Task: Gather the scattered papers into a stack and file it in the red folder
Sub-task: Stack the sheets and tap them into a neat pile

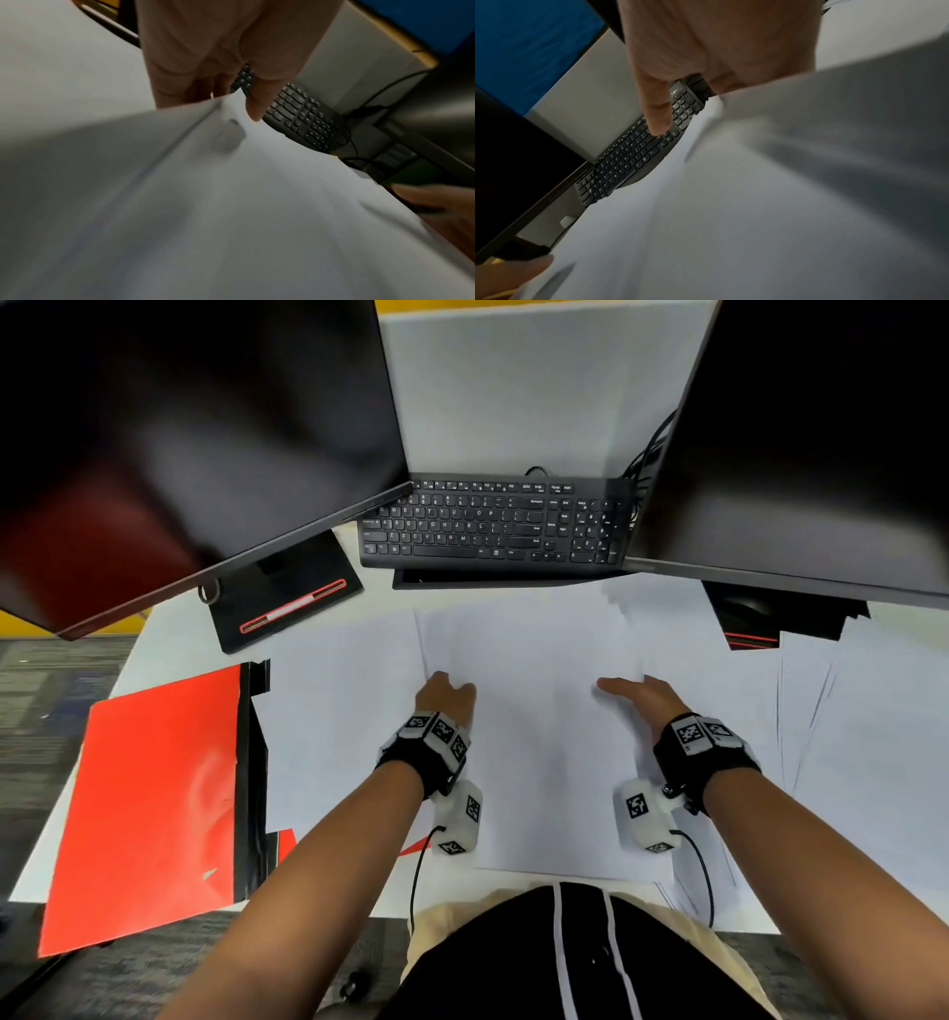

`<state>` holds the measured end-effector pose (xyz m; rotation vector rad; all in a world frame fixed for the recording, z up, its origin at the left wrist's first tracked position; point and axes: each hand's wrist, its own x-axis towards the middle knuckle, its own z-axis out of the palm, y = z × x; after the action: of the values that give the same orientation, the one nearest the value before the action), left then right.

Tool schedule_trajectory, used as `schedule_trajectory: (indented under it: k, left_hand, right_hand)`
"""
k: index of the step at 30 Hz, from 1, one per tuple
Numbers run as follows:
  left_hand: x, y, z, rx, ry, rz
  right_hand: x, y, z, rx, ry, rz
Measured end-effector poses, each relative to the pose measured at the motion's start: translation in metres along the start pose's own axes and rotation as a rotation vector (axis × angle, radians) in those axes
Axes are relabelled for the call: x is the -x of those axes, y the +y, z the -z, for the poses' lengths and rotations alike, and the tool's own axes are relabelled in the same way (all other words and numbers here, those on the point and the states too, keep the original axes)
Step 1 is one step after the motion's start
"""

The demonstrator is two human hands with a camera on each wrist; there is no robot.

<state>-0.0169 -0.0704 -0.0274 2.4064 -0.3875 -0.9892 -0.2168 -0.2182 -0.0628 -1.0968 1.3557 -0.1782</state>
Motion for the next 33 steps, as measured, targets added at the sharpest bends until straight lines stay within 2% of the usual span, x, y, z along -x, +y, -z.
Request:
schedule_trajectory:
  k: [4,7,9,13,17,19,22,27,30,33]
  left_hand:
    - [0.005,0.001,-0.014,-0.182,-0.035,-0.007]
    - [0.004,-0.002,-0.012,-0.196,-0.061,-0.012]
    - [-0.004,-0.008,-0.007,-0.095,-0.091,0.005]
    - [-0.014,-0.016,0.013,0.365,-0.150,0.029]
    - [-0.011,-0.010,0.035,0.653,-0.238,-0.071]
    - [-0.008,0.001,0.047,0.808,-0.219,-0.143]
    - [0.002,0.021,0.062,0.905,-0.201,-0.338]
    - [0.017,0.050,0.074,0.758,0.065,-0.605]
    - [0.018,0.050,0.070,0.728,0.139,-0.650]
    - [0.019,0.043,0.064,0.765,0.118,-0.646]
  right_hand:
    - [0.004,0.000,-0.007,0.028,0.028,0.049]
    - [0.014,-0.006,-0.007,0.082,0.027,0.142]
    - [0.023,-0.012,-0.008,0.033,-0.023,0.220]
    - [0.045,-0.034,-0.012,-0.104,-0.119,0.390]
    - [0.059,-0.064,-0.012,-0.126,-0.182,0.534]
    - [0.065,-0.078,-0.010,-0.119,-0.188,0.598]
    - [0.071,-0.095,-0.009,-0.123,-0.157,0.699]
    - [0.077,-0.106,-0.017,-0.205,-0.012,0.784]
    - [0.077,-0.098,-0.020,-0.273,-0.005,0.768]
    - [0.077,-0.089,-0.021,-0.294,-0.052,0.746]
